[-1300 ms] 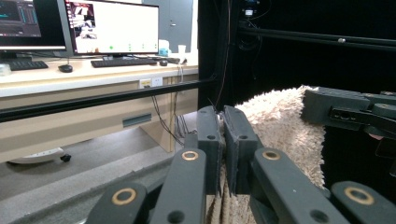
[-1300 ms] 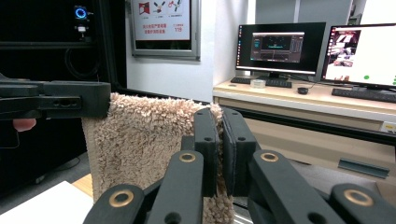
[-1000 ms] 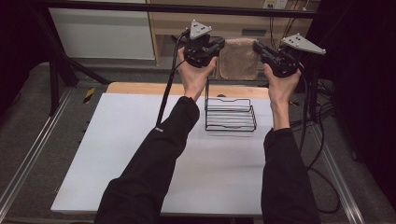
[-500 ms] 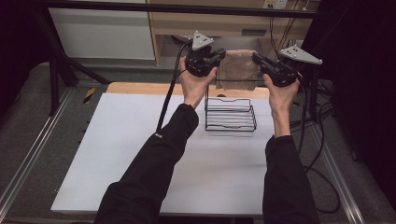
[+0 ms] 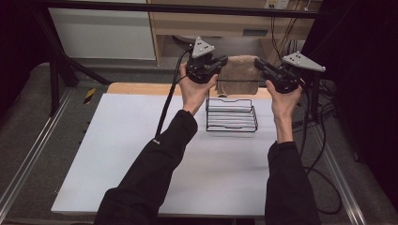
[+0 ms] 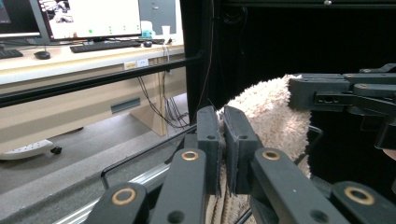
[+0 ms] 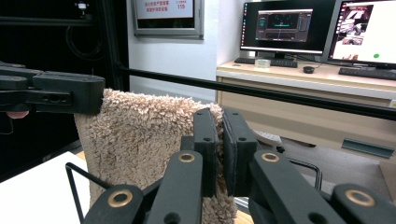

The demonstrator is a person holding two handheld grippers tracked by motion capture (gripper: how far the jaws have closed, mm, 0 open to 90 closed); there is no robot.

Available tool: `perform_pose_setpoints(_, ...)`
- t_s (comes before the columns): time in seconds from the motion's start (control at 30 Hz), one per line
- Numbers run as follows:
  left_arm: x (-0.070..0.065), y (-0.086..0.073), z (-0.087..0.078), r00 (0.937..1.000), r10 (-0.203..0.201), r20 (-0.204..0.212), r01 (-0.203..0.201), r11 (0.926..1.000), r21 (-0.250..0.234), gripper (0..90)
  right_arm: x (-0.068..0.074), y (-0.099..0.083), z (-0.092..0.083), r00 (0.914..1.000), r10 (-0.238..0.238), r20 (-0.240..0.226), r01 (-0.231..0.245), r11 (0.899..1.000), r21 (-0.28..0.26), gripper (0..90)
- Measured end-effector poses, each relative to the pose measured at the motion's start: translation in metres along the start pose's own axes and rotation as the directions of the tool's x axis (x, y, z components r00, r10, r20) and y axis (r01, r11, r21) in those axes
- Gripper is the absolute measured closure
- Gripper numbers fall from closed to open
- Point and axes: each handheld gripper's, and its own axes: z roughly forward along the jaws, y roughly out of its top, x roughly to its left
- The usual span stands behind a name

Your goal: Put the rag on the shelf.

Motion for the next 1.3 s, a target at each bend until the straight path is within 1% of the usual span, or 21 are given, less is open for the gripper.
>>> perform_pose_setpoints(0.13,-0.001,-0.001,-0.001,1.0,0.0,0.007,0.0,1.0,0.008,85.5,0.002,-0.001,-0.002,1.0,-0.009,0.0,0.009,1.0,0.005,85.4)
perform_pose_setpoints(0.33,-0.003,-0.003,-0.005,0.9998,0.002,0.022,-0.002,1.0,0.005,85.5,0.004,-0.002,-0.008,0.9998,-0.021,-0.005,0.021,1.0,0.007,85.2)
perform_pose_setpoints(0.47,-0.005,-0.006,-0.008,0.9992,0.006,0.04,-0.006,0.9999,0.016,85.4,0.005,-0.004,-0.013,0.9994,-0.032,-0.013,0.032,0.999,0.011,84.8)
perform_pose_setpoints(0.53,-0.007,-0.007,-0.01,0.9989,0.01,0.045,-0.011,0.9997,0.023,85.4,0.006,-0.006,-0.017,0.9994,-0.029,-0.021,0.029,0.999,0.015,84.6)
perform_pose_setpoints(0.77,-0.012,-0.01,-0.015,0.9978,0.019,0.064,-0.023,0.9982,0.055,85.2,0.008,-0.01,-0.026,0.9983,-0.043,-0.04,0.044,0.998,0.04,84.1)
perform_pose_setpoints(0.97,-0.015,-0.017,-0.019,0.9966,0.006,0.082,-0.014,0.9955,0.094,84.4,0.012,-0.014,-0.032,0.9971,-0.049,-0.058,0.053,0.996,0.074,83.2)
perform_pose_setpoints(1.17,-0.018,-0.024,-0.019,0.9961,-0.003,0.088,-0.009,0.9918,0.128,83.3,0.014,-0.021,-0.037,0.9955,-0.058,-0.075,0.066,0.992,0.103,82.3)
perform_pose_setpoints(1.3,-0.018,-0.025,-0.02,0.9953,-0.013,0.095,-0.001,0.99,0.141,81.2,0.013,-0.025,-0.038,0.9952,-0.056,-0.08,0.065,0.992,0.113,82.5)
